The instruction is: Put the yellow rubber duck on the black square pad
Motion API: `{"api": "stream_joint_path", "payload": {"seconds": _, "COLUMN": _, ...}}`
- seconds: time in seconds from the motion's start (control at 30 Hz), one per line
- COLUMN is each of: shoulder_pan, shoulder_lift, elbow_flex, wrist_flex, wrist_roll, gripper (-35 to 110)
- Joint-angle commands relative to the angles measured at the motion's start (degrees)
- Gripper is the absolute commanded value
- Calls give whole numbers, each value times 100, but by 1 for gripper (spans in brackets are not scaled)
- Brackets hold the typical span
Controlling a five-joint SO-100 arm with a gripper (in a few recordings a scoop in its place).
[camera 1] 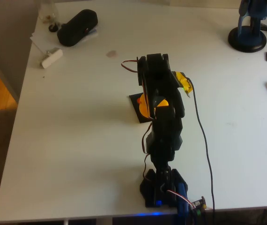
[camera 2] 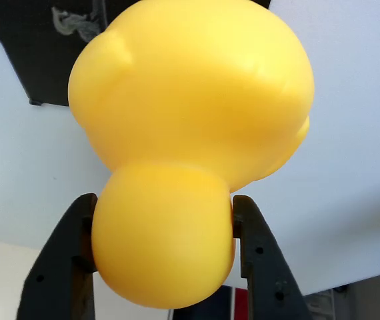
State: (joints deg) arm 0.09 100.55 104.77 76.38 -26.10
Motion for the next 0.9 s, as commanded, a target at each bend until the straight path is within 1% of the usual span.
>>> {"api": "stream_joint_path", "payload": {"seconds": 0.0, "shoulder_pan": 202, "shoulder_lift": 237, "elbow_flex": -9, "wrist_flex": 26, "wrist_roll": -123, "gripper": 18}}
{"api": "stream_joint_path", "payload": {"seconds": 0.13, "shoulder_pan": 598, "shoulder_lift": 229, "elbow_flex": -26, "wrist_flex": -18, "wrist_roll": -132, "gripper": 18}}
{"api": "stream_joint_path", "payload": {"seconds": 0.27, "shoulder_pan": 861, "shoulder_lift": 158, "elbow_flex": -44, "wrist_flex": -475, "wrist_roll": -141, "gripper": 18}}
{"api": "stream_joint_path", "payload": {"seconds": 0.43, "shoulder_pan": 747, "shoulder_lift": 141, "elbow_flex": -88, "wrist_flex": -562, "wrist_roll": -105, "gripper": 18}}
{"api": "stream_joint_path", "payload": {"seconds": 0.7, "shoulder_pan": 281, "shoulder_lift": -114, "elbow_flex": 79, "wrist_flex": -571, "wrist_roll": -79, "gripper": 18}}
{"api": "stream_joint_path", "payload": {"seconds": 0.87, "shoulder_pan": 264, "shoulder_lift": -158, "elbow_flex": 79, "wrist_flex": -589, "wrist_roll": -79, "gripper": 18}}
